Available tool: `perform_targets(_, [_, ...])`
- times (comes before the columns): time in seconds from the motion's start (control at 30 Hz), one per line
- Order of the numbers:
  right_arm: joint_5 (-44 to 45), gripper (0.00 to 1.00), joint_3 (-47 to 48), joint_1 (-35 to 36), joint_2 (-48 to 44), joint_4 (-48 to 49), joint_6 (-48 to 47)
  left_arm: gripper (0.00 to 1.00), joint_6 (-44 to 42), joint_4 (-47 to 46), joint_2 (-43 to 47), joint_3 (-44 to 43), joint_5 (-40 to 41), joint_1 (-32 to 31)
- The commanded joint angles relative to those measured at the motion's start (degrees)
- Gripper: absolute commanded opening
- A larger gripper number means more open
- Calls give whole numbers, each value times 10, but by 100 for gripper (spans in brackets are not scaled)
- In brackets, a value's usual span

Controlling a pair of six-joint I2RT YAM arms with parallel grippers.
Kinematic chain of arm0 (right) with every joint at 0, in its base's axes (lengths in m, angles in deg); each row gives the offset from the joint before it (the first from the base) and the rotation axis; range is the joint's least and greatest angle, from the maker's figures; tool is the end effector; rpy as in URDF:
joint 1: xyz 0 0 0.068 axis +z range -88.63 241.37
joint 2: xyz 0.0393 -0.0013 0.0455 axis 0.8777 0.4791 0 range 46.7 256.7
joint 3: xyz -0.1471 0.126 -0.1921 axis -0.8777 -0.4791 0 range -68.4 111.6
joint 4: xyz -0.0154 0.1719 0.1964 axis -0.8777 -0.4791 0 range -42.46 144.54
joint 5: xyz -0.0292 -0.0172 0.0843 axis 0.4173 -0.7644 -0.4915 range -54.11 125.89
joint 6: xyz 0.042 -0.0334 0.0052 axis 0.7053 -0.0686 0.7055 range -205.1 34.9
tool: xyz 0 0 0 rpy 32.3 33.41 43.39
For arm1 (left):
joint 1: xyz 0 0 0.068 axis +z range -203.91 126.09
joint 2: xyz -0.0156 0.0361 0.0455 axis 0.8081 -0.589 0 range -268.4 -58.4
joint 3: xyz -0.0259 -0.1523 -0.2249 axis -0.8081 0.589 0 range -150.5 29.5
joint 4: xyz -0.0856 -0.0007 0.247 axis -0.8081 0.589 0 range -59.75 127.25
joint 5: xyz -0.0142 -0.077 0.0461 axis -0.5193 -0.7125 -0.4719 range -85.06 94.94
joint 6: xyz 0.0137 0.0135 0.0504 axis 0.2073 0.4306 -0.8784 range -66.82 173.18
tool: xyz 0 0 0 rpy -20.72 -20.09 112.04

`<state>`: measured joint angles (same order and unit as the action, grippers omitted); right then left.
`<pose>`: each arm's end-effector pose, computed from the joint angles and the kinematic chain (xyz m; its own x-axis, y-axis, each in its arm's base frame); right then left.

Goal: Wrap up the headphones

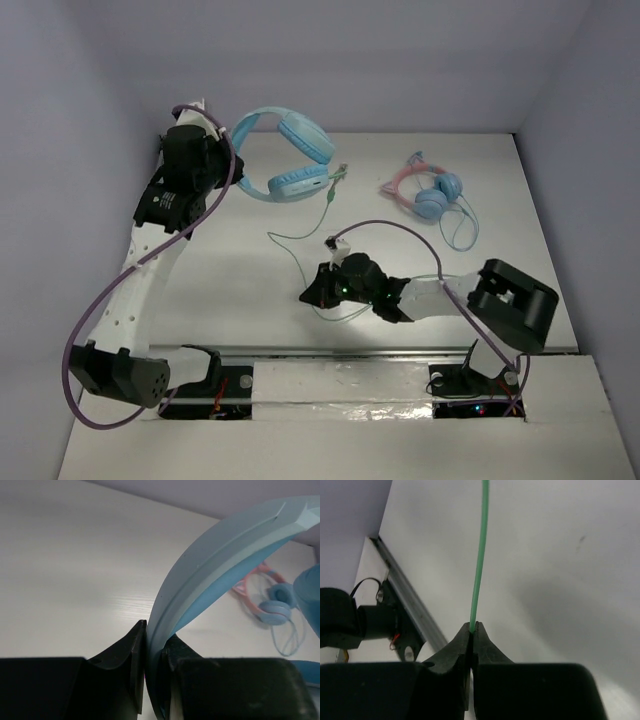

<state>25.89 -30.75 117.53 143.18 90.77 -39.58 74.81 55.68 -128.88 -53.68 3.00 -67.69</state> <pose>0.1778 0.2764 0.1553 -0.7973 0.0727 -0.5992 -0.4830 0.5186 0.7055 0.2565 -0.0642 0.4506 -0.2985 -0.3061 -0.9040 0.1721 0.9144 -0.3665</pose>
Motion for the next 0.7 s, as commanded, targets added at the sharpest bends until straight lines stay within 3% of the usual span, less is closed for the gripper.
perform_targets(0.0, [88,0,45,64,-76,-202,-50,0,16,-59,16,23,103,1])
perform_targets(0.17, [182,0,85,116,-174,-419,-73,0,-4,-39,63,88,174,-12])
perform_targets(0.23, [223,0,112,131,-218,-539,-82,0,-19,-35,91,129,237,-18])
perform_targets(0.43, [269,0,259,136,-266,-671,-165,0,-24,-38,93,218,244,-64])
perform_targets(0.67, [328,0,427,136,-199,-779,-243,0,-40,-36,90,238,192,-106])
